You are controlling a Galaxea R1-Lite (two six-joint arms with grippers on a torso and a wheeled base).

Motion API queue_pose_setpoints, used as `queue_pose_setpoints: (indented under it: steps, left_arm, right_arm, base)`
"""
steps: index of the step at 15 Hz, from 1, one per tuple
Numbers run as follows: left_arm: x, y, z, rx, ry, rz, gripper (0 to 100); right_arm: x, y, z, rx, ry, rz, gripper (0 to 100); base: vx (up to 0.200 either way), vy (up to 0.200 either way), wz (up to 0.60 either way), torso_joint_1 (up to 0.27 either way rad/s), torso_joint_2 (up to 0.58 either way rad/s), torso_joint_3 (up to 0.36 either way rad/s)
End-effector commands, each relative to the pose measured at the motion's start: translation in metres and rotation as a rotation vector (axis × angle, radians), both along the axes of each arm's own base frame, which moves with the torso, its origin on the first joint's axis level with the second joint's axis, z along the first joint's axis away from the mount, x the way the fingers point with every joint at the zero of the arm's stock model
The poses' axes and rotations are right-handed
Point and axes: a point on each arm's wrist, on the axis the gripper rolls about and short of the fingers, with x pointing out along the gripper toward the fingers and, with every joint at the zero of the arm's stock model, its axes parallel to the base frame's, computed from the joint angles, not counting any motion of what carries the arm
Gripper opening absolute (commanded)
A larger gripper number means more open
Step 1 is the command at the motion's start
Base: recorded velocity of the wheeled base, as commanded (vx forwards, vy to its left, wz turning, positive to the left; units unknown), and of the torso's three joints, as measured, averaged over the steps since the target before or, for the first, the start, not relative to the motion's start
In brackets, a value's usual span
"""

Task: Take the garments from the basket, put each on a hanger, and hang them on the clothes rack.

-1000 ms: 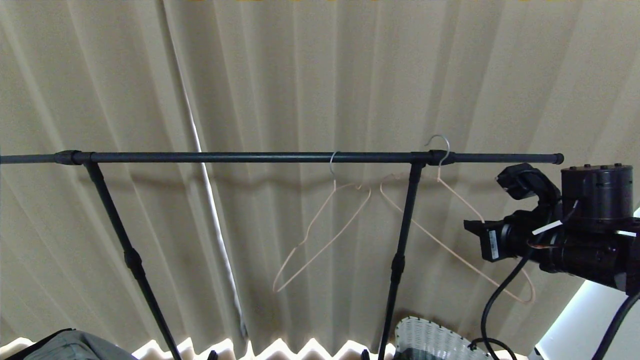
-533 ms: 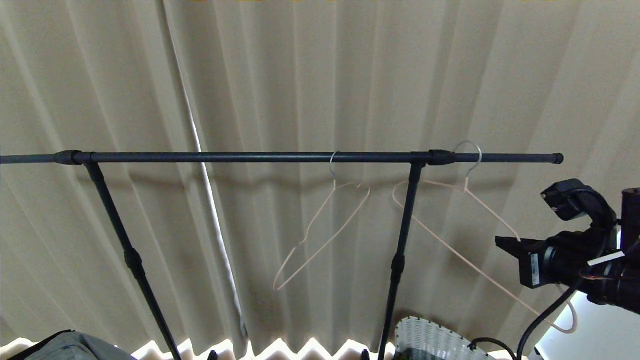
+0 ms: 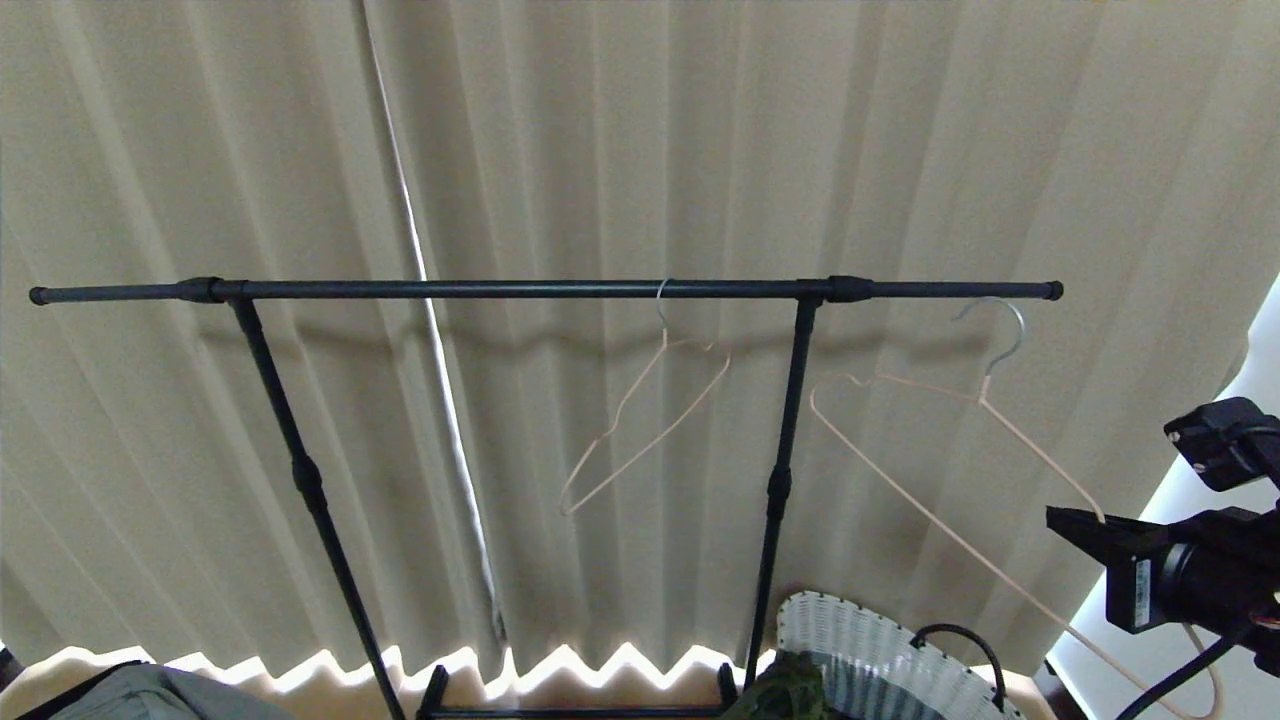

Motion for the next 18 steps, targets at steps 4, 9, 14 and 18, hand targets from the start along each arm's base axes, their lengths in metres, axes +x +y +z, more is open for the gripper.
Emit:
queue_pose_setpoints:
  steps: [4, 9, 14, 18]
  left_arm:
    - [0.000, 0.000, -0.001, 0.001, 0.001, 0.001, 0]
    - [-0.003, 0.001, 0.000, -0.004, -0.020, -0.004, 0]
    - [-0.003, 0.001, 0.003, -0.004, -0.029, -0.005, 0]
    - [-0.003, 0.001, 0.002, -0.002, -0.028, -0.003, 0]
  right_arm:
    - [-0.014, -0.003, -0.009, 0.000, 0.016, 0.004, 0]
    - [-0.025, -0.004, -0.014, 0.023, 0.025, 0.028, 0]
    - [-0.032, -0.002, -0.015, 0.037, 0.016, 0.074, 0]
    - [-0.033, -0.002, -0.014, 0.039, 0.012, 0.076, 0]
  base:
    - [-0.200, 0.000, 0.00, 0.001, 0.00, 0.005]
    - [0.000, 0.000, 0.00, 0.000, 0.00, 0.000]
    - [0.000, 0.160, 0.00, 0.003, 0.00, 0.003]
    - [0.000, 0.200, 0.00, 0.005, 0.01, 0.000]
